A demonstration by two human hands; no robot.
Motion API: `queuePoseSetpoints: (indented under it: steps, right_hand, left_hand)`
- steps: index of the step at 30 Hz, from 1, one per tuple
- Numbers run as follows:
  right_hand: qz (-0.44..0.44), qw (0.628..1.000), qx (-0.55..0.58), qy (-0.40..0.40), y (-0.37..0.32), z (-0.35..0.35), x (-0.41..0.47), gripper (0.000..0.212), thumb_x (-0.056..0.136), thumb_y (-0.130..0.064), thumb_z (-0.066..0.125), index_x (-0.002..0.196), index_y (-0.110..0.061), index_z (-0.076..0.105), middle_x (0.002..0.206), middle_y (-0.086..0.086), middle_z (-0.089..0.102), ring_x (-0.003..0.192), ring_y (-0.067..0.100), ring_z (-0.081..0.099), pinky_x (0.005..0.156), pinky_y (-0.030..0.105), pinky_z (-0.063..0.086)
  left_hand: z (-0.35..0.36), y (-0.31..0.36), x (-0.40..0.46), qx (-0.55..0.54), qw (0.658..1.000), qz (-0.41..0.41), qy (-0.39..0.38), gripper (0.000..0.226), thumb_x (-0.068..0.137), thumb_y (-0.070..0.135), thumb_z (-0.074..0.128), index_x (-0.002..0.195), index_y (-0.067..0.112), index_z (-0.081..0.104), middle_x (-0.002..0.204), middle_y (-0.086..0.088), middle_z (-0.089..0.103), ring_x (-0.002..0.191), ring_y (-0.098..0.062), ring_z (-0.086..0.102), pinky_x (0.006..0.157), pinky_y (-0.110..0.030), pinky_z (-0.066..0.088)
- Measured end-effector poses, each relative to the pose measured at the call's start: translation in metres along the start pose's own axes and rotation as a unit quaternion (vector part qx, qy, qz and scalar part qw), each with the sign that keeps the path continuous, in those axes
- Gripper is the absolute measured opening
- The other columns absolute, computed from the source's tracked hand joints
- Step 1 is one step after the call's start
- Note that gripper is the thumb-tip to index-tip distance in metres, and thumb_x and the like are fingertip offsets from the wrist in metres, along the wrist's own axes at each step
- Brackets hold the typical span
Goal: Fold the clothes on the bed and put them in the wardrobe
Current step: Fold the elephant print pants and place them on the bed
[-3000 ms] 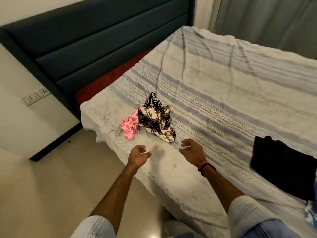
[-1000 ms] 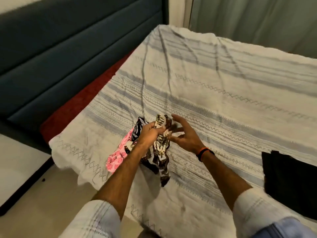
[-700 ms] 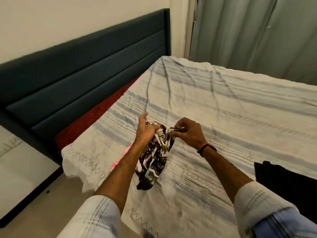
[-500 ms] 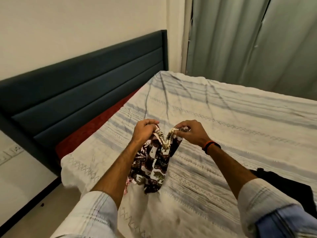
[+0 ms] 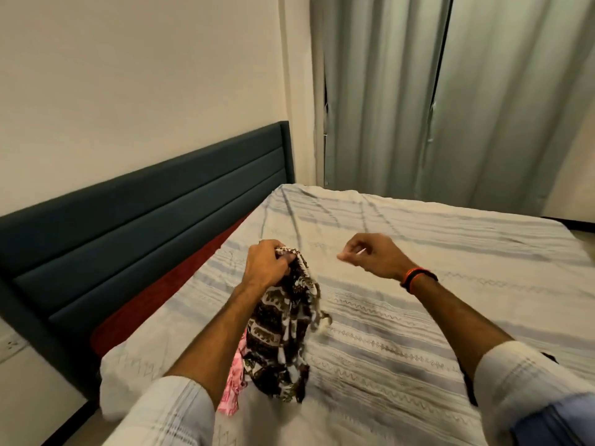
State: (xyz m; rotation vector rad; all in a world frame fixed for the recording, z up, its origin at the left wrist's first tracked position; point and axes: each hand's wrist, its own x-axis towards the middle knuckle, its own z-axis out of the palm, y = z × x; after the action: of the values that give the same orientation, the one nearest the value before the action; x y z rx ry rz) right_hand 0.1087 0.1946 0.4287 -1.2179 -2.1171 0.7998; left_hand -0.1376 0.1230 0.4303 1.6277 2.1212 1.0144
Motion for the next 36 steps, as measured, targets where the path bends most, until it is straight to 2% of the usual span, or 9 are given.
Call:
queuePoseSetpoints:
  steps: [3, 7, 12, 15, 18, 21, 25, 30, 36]
  right_hand:
    - [0.01, 0.999, 0.007, -0.042, -0.008, 0.03, -0.02, 0.051, 0.067, -0.057, 0.082, 0.104, -0.024, 0.068, 0.098, -0.012, 0.07, 0.089, 0.005, 0.065, 0.08, 0.022, 0.053]
    - [0.025, 0.999, 0.029, -0.039, -0.014, 0.066, -0.046, 0.065, 0.065, -0.06, 0.083, 0.116, -0.025, 0.063, 0.105, -0.009, 0.067, 0.096, 0.007, 0.062, 0.084, 0.024, 0.052]
    - [0.039, 0.998, -0.015, 0.051, -0.016, 0.083, -0.051, 0.041, 0.075, -0.053, 0.077, 0.095, -0.02, 0.064, 0.086, -0.007, 0.063, 0.083, 0.017, 0.06, 0.071, 0.03, 0.048]
    - [0.076, 0.996, -0.027, 0.044, -0.003, 0.076, -0.049, 0.025, 0.081, -0.034, 0.073, 0.071, -0.028, 0.051, 0.071, -0.01, 0.053, 0.075, 0.018, 0.052, 0.056, 0.024, 0.034]
    - [0.102, 0.995, -0.023, 0.003, 0.019, 0.055, -0.048, 0.022, 0.084, -0.029, 0.072, 0.079, -0.027, 0.05, 0.069, -0.01, 0.052, 0.069, 0.017, 0.051, 0.052, 0.021, 0.032]
    - [0.083, 0.996, 0.014, -0.025, 0.033, 0.025, -0.048, 0.019, 0.085, -0.032, 0.075, 0.087, -0.027, 0.057, 0.074, -0.012, 0.056, 0.064, 0.008, 0.052, 0.059, 0.021, 0.039]
    - [0.038, 0.996, 0.016, 0.085, 0.04, -0.04, -0.031, 0.019, 0.078, -0.035, 0.081, 0.091, -0.026, 0.07, 0.085, -0.007, 0.067, 0.074, 0.016, 0.062, 0.065, 0.022, 0.046]
    - [0.0, 0.99, -0.096, 0.106, 0.034, -0.131, -0.012, 0.026, 0.065, -0.053, 0.085, 0.077, -0.036, 0.07, 0.075, -0.011, 0.071, 0.069, 0.013, 0.068, 0.057, 0.022, 0.047]
    - [0.009, 0.991, -0.077, 0.112, 0.051, -0.195, 0.006, 0.034, 0.062, -0.049, 0.088, 0.086, -0.027, 0.078, 0.076, -0.01, 0.071, 0.073, 0.012, 0.067, 0.063, 0.026, 0.053]
  left_hand:
    - [0.003, 0.01, -0.01, 0.024, 0.999, 0.036, 0.023, 0.021, 0.086, 0.034, 0.073, 0.094, 0.015, 0.071, 0.09, -0.001, 0.072, 0.084, -0.015, 0.066, 0.081, -0.027, 0.055]
    - [0.009, 0.024, -0.029, 0.078, 0.991, 0.087, 0.058, 0.028, 0.084, 0.048, 0.07, 0.098, 0.024, 0.072, 0.091, 0.007, 0.073, 0.086, -0.014, 0.066, 0.078, -0.031, 0.054]
    - [0.015, 0.038, -0.039, 0.166, 0.975, 0.095, 0.114, 0.035, 0.079, 0.058, 0.069, 0.101, 0.031, 0.074, 0.101, 0.004, 0.066, 0.094, -0.017, 0.061, 0.073, -0.028, 0.044]
    - [0.017, 0.042, -0.037, 0.199, 0.96, 0.119, 0.155, 0.034, 0.074, 0.057, 0.075, 0.095, 0.03, 0.076, 0.117, 0.001, 0.048, 0.108, -0.019, 0.043, 0.087, -0.034, 0.038]
    - [0.018, 0.05, -0.032, 0.203, 0.957, 0.137, 0.155, 0.033, 0.076, 0.057, 0.073, 0.097, 0.032, 0.076, 0.131, 0.002, 0.045, 0.121, -0.022, 0.036, 0.1, -0.041, 0.033]
    - [0.016, 0.06, -0.028, 0.122, 0.979, 0.101, 0.125, 0.03, 0.082, 0.054, 0.069, 0.1, 0.031, 0.072, 0.115, 0.005, 0.063, 0.109, -0.019, 0.054, 0.093, -0.04, 0.041]
    - [0.017, 0.076, -0.018, 0.006, 0.994, 0.072, 0.082, 0.022, 0.083, 0.046, 0.072, 0.091, 0.026, 0.07, 0.084, 0.008, 0.068, 0.088, -0.016, 0.064, 0.076, -0.029, 0.047]
    - [0.023, 0.112, -0.002, -0.078, 0.992, 0.063, 0.079, 0.028, 0.07, 0.033, 0.086, 0.09, 0.021, 0.072, 0.079, 0.011, 0.066, 0.076, -0.003, 0.061, 0.067, -0.015, 0.042]
    - [0.03, 0.157, 0.022, -0.132, 0.981, 0.045, 0.132, 0.033, 0.065, 0.033, 0.09, 0.086, 0.018, 0.069, 0.081, 0.005, 0.069, 0.08, -0.012, 0.066, 0.076, -0.028, 0.054]
